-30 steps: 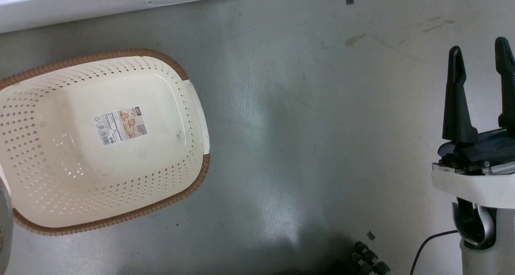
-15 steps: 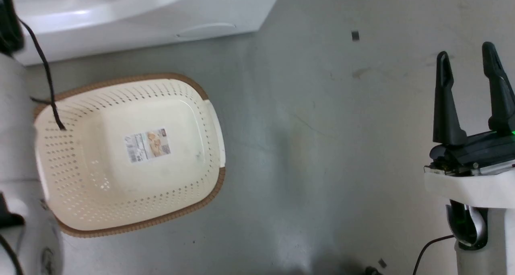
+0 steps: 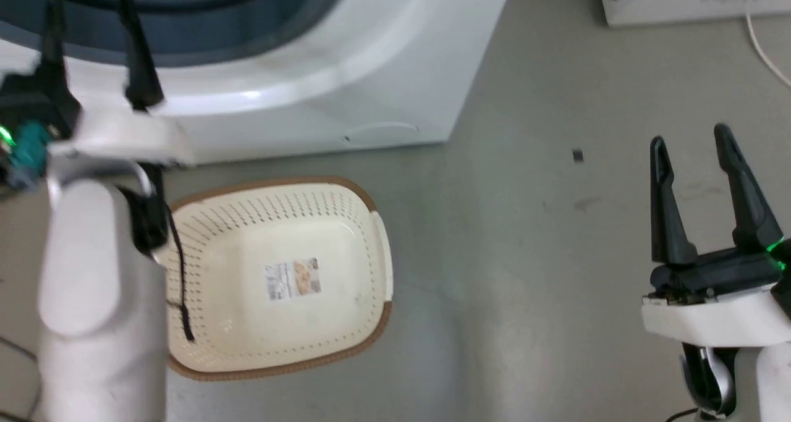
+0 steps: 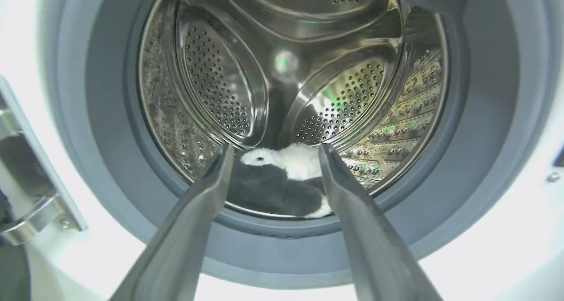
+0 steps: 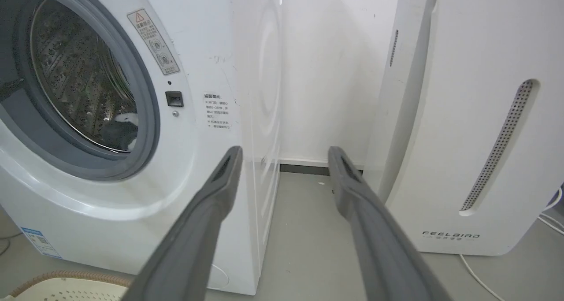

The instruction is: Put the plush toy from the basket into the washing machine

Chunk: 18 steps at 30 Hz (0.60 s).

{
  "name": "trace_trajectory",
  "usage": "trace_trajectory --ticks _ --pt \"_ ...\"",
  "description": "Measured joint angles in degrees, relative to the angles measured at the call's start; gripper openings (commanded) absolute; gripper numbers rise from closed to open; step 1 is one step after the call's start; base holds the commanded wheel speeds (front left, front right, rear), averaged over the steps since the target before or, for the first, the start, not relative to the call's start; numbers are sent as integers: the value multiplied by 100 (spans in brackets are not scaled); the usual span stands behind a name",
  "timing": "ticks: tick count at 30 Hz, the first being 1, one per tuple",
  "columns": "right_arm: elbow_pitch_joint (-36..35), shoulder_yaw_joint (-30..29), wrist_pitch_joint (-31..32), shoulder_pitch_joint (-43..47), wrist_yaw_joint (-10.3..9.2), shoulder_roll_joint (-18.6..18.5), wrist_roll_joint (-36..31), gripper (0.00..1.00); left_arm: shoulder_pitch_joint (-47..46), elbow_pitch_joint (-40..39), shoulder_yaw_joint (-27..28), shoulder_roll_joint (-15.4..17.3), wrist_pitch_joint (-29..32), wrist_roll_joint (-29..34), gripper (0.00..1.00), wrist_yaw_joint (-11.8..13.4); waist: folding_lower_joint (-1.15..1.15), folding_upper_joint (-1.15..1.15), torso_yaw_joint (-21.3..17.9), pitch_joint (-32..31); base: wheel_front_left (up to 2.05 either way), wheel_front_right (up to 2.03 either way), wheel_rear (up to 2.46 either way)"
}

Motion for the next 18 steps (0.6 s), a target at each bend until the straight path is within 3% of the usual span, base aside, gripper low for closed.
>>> trace_trajectory --ticks 8,18 --pt "131 -31 0 371 0 0 -19 100 1224 -528 -143 -377 -1 122 100 -110 0 0 318 -741 0 0 0" --pt "322 -121 0 923 0 0 247 100 2628 -981 -197 -523 -1 221 100 -156 -1 0 569 -1617 0 0 0"
